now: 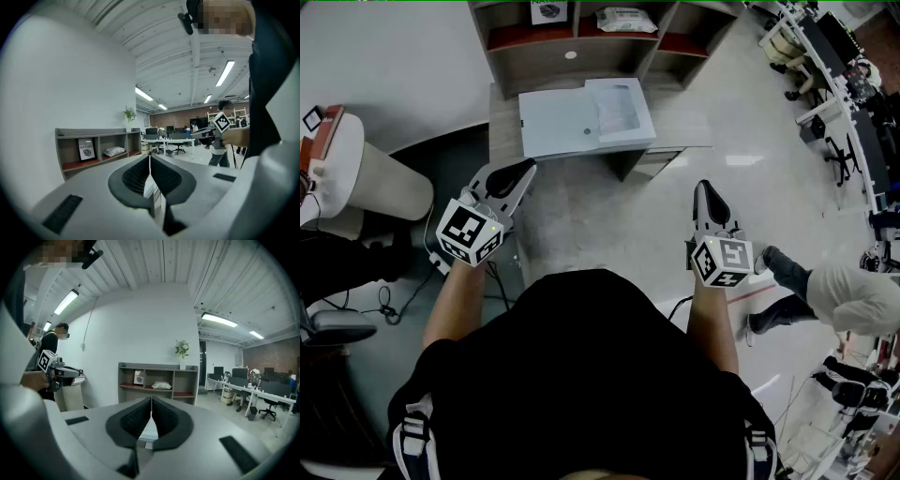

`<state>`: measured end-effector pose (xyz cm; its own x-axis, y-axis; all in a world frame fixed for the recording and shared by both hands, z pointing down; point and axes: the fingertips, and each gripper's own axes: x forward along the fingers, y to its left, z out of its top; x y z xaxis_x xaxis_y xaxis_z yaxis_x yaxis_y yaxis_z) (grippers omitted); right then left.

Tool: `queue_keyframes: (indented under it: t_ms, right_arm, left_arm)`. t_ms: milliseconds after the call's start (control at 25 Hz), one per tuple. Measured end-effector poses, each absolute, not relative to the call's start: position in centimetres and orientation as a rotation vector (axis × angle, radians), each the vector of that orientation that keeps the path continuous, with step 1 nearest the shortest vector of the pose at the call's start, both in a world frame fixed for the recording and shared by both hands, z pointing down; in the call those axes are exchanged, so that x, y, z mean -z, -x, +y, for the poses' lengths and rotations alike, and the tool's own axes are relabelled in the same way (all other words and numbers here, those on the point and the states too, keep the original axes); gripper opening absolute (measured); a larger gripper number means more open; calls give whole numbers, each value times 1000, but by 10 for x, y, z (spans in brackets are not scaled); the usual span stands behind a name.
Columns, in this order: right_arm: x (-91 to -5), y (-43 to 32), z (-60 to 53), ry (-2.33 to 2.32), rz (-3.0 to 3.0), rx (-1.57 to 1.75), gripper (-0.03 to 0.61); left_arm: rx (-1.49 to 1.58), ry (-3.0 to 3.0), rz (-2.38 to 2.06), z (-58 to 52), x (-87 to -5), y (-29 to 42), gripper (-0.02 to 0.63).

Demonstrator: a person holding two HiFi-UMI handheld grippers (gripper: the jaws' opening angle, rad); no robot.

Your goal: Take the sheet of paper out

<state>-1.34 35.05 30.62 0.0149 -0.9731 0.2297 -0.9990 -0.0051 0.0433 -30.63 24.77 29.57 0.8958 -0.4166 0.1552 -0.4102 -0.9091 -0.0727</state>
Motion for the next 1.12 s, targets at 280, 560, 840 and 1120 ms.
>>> queue_keyframes:
  t_ms: [280,560,840,1120]
  right_arm:
    - [-307,16,344,-2104,-2067,-206,17]
    - [-307,23,344,-2115,-2059,-218,17]
    - [-314,13,340,-2151,-2050,-254,17]
    - [-326,-11,325,-2138,-2076,-273,17]
  left_arm:
    - [255,3041,623,242,-300,308,29]
    - [250,3062,617,237,-303,319,29]
    - [292,3073,616,228,-311,317,29]
    - [306,3042,636,216,-306,292,29]
